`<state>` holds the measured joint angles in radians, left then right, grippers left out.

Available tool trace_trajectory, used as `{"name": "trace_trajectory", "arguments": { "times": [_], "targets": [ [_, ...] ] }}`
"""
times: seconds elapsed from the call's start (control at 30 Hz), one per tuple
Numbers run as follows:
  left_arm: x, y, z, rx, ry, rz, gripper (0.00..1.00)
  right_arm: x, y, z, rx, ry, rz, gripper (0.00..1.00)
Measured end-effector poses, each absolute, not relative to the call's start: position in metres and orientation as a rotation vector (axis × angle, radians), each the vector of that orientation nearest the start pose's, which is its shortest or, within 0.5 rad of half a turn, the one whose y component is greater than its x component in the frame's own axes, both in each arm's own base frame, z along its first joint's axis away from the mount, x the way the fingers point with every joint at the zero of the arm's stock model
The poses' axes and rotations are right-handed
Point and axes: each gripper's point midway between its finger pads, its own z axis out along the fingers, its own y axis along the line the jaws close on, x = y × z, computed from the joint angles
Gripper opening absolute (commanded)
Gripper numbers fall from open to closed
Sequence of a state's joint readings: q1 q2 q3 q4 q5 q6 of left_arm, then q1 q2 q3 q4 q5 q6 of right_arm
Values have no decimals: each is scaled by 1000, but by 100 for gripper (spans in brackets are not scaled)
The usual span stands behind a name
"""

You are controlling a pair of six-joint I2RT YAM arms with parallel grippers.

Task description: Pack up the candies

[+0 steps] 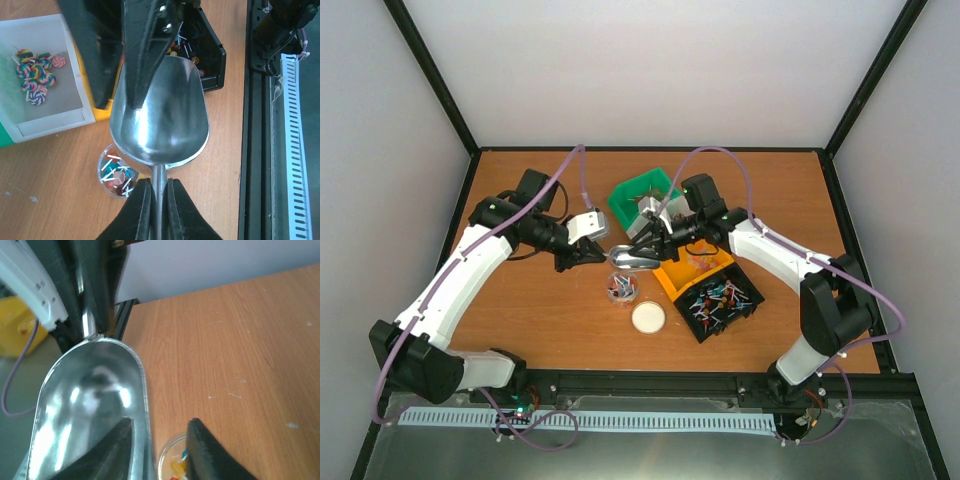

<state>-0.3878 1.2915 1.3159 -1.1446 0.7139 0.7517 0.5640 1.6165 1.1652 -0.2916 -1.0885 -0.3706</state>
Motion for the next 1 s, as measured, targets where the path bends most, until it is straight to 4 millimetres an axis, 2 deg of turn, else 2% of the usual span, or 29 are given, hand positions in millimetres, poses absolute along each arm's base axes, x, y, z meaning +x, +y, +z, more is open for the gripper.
{"name": "trace_trajectory", "arguments": {
  "times": [0.07, 0.2, 0.33, 0.43, 0.5, 0.63, 0.8, 0.9, 1.0],
  "targets": [
    [217, -209, 249, 1498, 1974, -798, 1, 256, 335, 221, -1406, 1632, 1337, 63],
    [224, -203, 242, 1477, 2031, -744, 1, 284, 317, 221, -1316, 1715, 1284, 79],
    [245, -194, 224, 1463, 2148, -629, 1, 324, 293, 217, -1206, 1826, 1142, 80],
    [271, -189, 211, 1453, 2239, -527, 1, 355, 272, 202, -1122, 1939, 960, 80],
    [286, -185, 204, 1446, 2287, -469, 1, 372, 260, 185, -1079, 2023, 827, 80],
    [315, -180, 198, 1435, 2367, -355, 1, 392, 239, 149, -1021, 2171, 625, 80],
    [348, -178, 197, 1409, 2418, -243, 1, 410, 221, 116, -978, 2291, 459, 79],
    [364, -177, 197, 1391, 2442, -191, 1, 415, 214, 104, -957, 2329, 401, 79],
    [379, -177, 196, 1375, 2458, -150, 1, 420, 209, 103, -933, 2343, 349, 79]
  ]
}}
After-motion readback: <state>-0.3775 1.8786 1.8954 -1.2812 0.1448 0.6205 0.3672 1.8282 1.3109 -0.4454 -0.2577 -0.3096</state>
